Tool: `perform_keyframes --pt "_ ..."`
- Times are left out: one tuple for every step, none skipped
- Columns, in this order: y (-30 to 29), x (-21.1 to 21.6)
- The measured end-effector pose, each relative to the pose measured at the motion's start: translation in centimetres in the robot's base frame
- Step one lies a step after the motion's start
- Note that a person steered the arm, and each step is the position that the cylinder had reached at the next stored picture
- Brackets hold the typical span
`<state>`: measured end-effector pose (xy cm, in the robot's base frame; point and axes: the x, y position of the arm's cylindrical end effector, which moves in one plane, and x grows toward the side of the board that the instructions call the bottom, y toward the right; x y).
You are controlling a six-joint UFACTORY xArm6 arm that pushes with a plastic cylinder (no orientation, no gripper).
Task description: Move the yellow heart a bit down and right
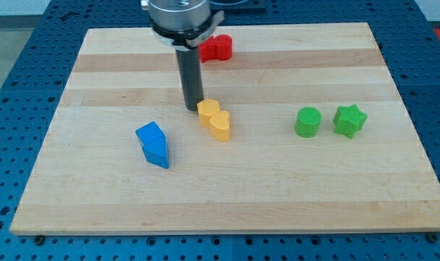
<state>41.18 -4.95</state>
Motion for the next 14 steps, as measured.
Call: perform_keyframes --pt "0.7 0.1" --pt "-2.0 2.2" --pt "-1.7 5.5" --pt "3.0 5.6" --pt "4.9 5.6" --pt "5.0 5.7" --pt "5.4 8.1" --pt "6.1 8.3" --pt "6.2 7.9" --pt "6.3 6.8" --pt "6.8 9.4" --pt "8.7 11.5" --pt "9.4 10.5" --pt "9.6 9.5"
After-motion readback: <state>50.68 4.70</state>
